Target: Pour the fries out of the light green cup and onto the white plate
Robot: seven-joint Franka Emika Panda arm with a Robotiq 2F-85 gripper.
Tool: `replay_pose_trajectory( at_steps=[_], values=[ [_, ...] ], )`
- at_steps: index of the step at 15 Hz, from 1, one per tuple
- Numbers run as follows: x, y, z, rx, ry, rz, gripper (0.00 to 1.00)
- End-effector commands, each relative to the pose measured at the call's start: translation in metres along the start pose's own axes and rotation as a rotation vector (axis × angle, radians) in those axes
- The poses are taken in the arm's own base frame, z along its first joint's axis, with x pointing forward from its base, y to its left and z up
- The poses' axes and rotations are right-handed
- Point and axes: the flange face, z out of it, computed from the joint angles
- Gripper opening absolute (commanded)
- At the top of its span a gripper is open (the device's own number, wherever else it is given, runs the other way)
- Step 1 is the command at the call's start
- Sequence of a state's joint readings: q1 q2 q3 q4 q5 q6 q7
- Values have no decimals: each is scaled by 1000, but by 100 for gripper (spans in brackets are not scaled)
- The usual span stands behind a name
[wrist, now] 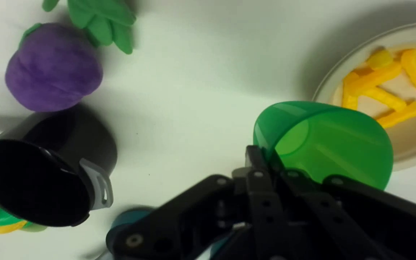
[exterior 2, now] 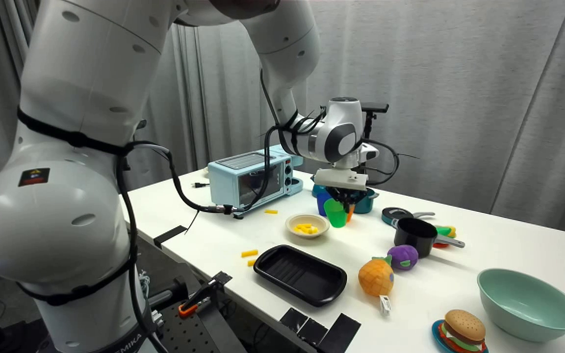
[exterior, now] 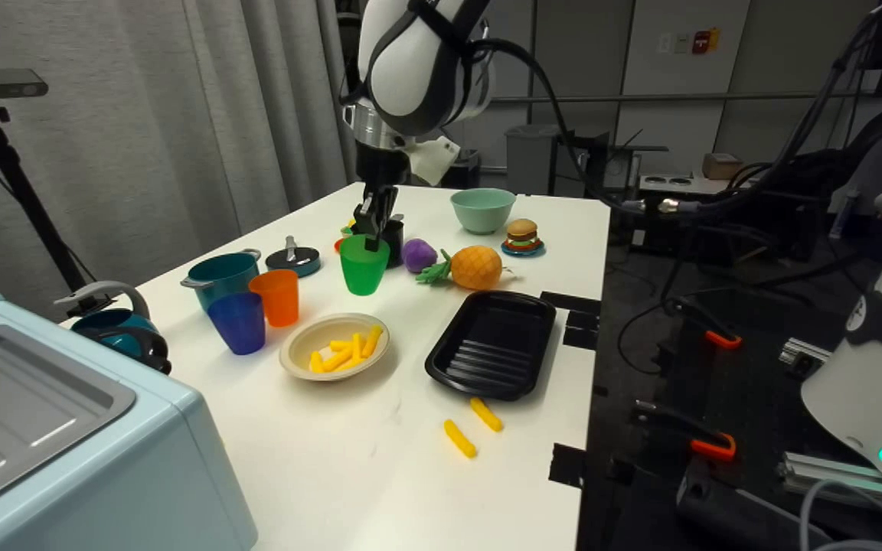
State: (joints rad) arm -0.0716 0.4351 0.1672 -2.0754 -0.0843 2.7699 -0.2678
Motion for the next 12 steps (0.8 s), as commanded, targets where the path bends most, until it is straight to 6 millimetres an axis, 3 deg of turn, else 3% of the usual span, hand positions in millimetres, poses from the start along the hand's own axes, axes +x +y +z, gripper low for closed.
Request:
replay_pose_trajectory(
  at_steps=[1, 12],
  values=[
    [4, 7, -7, 48, 48, 115, 1],
    [-6, 25, -17, 8, -5, 136, 1]
  ],
)
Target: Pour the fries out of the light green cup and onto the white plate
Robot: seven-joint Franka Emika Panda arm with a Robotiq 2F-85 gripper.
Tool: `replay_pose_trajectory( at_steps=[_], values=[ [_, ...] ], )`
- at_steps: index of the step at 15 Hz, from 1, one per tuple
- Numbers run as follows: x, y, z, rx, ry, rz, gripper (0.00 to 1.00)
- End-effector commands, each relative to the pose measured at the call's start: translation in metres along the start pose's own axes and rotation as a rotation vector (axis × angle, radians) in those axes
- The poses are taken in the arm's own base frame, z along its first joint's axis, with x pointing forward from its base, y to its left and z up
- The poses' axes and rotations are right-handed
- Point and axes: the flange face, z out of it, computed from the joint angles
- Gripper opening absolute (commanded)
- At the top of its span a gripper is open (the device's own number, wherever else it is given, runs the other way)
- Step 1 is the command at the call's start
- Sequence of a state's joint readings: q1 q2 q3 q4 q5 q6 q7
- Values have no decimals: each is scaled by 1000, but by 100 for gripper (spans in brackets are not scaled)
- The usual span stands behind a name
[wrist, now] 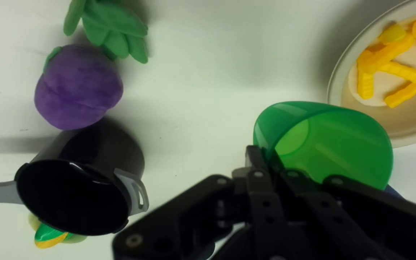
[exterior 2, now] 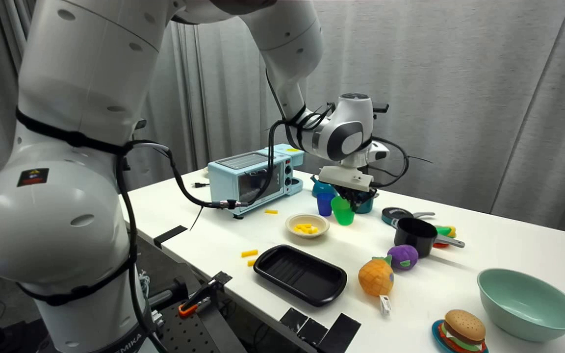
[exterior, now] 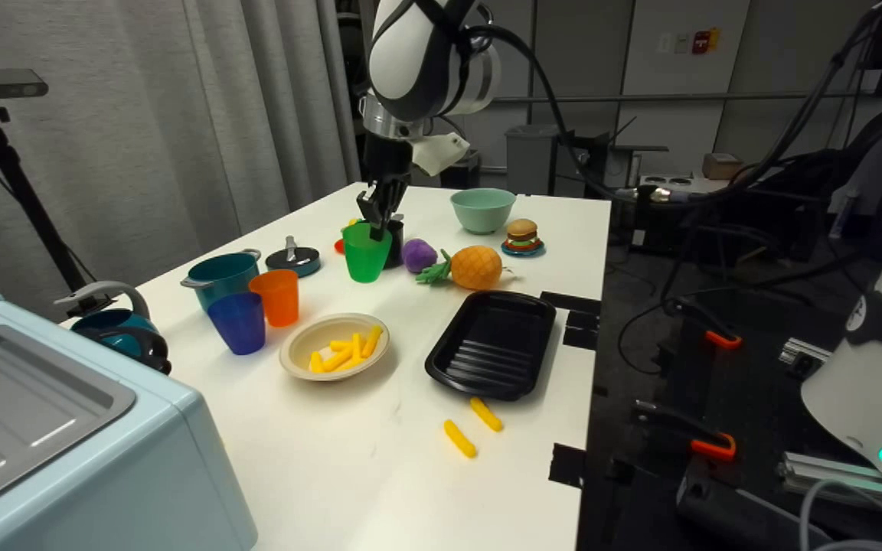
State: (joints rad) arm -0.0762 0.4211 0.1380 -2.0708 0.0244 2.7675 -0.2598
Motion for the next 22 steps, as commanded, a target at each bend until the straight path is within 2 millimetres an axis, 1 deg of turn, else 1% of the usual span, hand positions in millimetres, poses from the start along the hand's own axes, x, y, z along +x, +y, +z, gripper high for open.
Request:
replay_pose_trajectory(
  at_steps=[1, 3, 4, 16, 17, 22],
  values=[
    [-3, -1, -7, 0, -30, -4, 1],
    [-4, -2, -7, 7, -45, -12, 1],
    [-2, -1, 2, 5, -26, 0, 4],
    [-3, -1, 2, 8, -37, 0, 4],
    [-4, -2, 1, 10, -41, 0, 1],
    [-6, 0, 3, -1, -59, 24, 1]
  ],
)
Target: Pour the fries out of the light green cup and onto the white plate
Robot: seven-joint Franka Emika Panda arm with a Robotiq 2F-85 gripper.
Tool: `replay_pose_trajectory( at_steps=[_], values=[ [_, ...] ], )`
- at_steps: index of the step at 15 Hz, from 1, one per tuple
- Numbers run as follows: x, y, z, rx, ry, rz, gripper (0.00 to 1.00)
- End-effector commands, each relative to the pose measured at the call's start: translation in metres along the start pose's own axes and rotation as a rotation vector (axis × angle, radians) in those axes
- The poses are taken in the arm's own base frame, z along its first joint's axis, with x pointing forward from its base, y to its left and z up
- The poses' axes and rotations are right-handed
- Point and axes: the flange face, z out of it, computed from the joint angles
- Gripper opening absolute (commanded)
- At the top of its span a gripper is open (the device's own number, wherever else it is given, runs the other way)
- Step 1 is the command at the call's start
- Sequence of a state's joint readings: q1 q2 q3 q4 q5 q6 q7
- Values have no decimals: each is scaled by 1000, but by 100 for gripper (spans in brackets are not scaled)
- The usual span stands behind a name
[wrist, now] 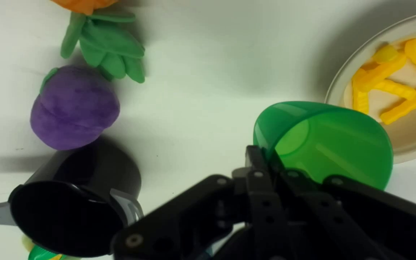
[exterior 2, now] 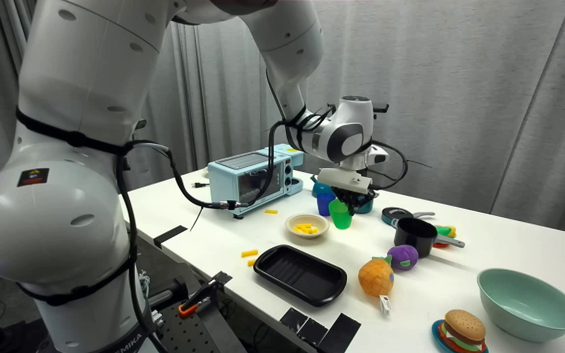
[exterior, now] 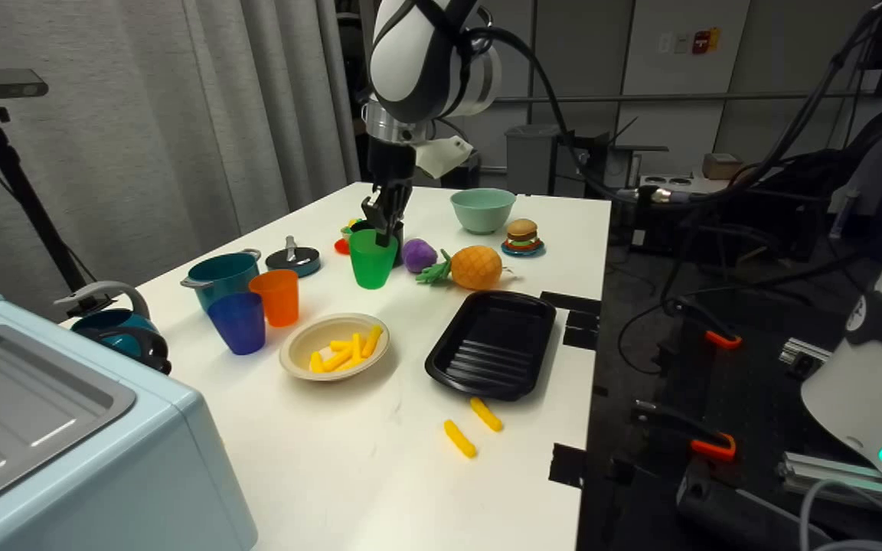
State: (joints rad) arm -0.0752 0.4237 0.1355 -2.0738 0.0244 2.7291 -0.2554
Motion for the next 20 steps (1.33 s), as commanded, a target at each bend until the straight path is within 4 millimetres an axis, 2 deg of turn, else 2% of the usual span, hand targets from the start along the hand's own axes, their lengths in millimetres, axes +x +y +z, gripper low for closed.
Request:
replay_pose_trajectory(
  at_steps=[1, 16, 17, 20],
  values=[
    [-1, 1, -2, -15, -16, 23, 1],
    [-10, 6, 1, -63, -122, 79, 1],
    [-27, -18, 17, -71, -138, 90, 1],
    [-38, -37, 32, -90, -174, 84, 1]
  ],
)
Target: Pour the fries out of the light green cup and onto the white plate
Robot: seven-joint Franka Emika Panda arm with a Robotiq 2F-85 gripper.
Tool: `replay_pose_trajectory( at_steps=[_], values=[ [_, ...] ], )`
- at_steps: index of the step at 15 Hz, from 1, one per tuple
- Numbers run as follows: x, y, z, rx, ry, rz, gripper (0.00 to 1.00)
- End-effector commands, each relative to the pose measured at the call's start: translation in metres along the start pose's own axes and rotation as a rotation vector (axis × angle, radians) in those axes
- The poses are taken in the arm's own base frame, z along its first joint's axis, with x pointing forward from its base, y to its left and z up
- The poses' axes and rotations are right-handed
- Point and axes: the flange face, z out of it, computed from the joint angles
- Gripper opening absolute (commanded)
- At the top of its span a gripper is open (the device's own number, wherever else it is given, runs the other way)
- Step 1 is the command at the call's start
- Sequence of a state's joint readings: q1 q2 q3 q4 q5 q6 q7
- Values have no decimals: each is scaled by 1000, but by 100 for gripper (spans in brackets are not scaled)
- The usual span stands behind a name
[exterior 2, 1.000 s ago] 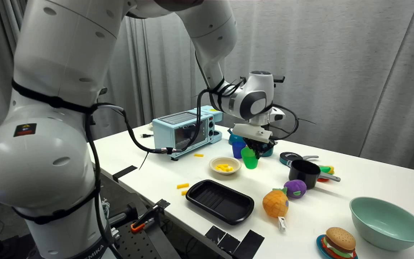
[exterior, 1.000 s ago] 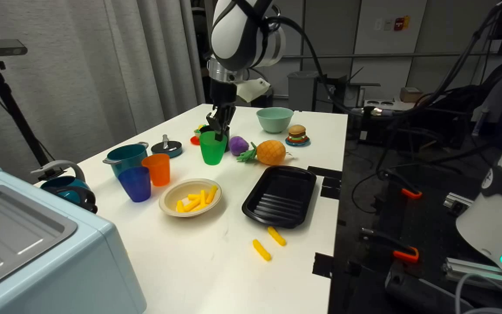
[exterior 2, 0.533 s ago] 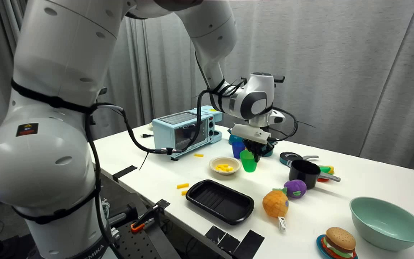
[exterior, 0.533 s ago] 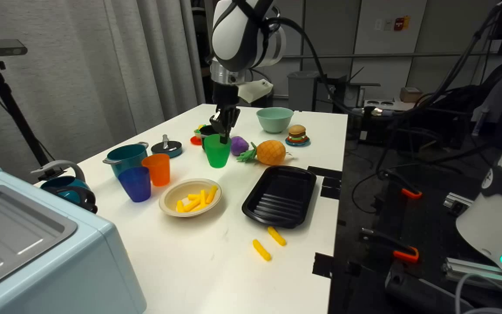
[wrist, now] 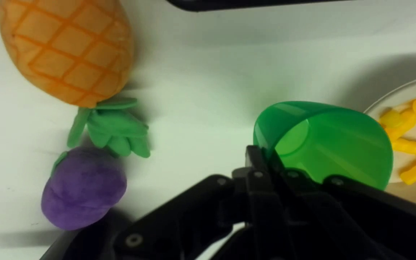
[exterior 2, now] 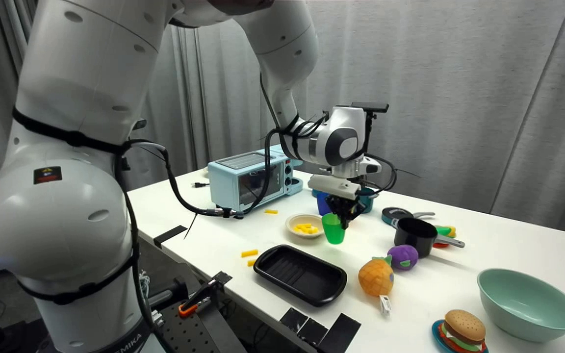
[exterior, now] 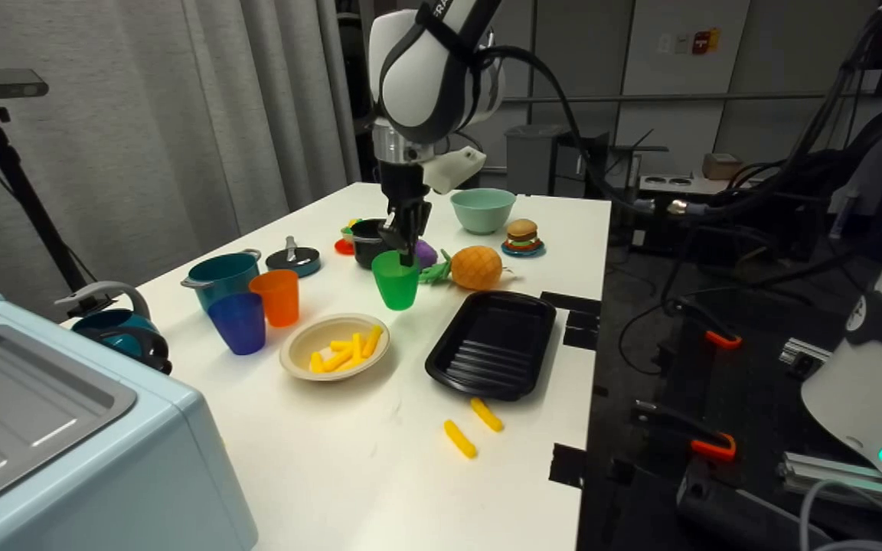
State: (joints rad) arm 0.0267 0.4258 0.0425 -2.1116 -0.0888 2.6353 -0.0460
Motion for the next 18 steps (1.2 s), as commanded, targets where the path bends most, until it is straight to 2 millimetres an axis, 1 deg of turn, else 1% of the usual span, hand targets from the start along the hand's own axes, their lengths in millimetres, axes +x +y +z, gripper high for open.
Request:
replay_pose_trajectory(
  at_steps=[1, 3, 4, 6, 7, 9, 10, 11, 13, 14, 15, 16, 18],
  values=[
    [-15, -30, 15, -30, -35, 0, 1],
    [-19, -38, 23, -33, -52, -2, 1],
    [-20, -38, 24, -34, -54, 0, 1],
    [-18, -32, 25, -38, -56, 3, 1],
    [-21, -41, 27, -42, -55, 8, 1],
    [-22, -38, 28, -52, -61, 14, 1],
    [-23, -37, 29, -55, -65, 18, 29],
    [-23, -36, 30, -57, -68, 19, 30],
    [-26, -40, 33, -60, -76, 22, 44],
    [-27, -41, 34, -62, -79, 23, 53],
    [-28, -41, 35, -61, -83, 25, 59],
    [-29, -42, 34, -56, -85, 25, 68],
    [-31, -45, 26, -49, -86, 19, 81]
  ],
)
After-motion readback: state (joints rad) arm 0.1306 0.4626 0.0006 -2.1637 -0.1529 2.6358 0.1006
